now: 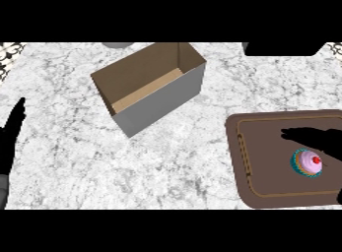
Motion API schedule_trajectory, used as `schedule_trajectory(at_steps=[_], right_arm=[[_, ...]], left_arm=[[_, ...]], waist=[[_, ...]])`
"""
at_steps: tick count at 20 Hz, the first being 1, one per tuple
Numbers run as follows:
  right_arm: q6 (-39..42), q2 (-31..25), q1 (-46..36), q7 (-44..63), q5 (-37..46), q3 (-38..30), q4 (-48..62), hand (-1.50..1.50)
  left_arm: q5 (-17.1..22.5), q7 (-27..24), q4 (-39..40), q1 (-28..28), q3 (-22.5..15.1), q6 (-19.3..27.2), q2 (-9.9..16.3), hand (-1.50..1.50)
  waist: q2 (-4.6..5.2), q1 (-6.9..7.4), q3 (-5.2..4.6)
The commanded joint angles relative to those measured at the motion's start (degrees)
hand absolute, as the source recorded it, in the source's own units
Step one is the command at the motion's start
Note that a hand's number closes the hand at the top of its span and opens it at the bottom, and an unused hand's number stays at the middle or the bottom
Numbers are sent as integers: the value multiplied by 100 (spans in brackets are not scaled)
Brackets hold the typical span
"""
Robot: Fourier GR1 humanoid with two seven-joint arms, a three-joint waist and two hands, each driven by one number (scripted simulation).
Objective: Pick the cupcake from the tray and place it in the cardboard box
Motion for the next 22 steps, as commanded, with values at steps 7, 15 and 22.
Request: schedule_trajectory(at_steps=[7, 15, 22], right_arm=[[-1157, 888, -248, -33, 771, -199, 550, 150], [-2009, 1321, -118, 355, 974, -712, 526, 150], [-2567, 3002, -62, 4124, 1844, -577, -347, 150]], left_arm=[[53, 123, -150, 4, 354, -364, 76, 0], [-238, 144, -67, -127, 324, -288, -91, 0], [-275, -182, 190, 55, 364, -165, -166, 0]], waist=[[8, 42, 5], [-2, -20, 2], [-27, -96, -17]])
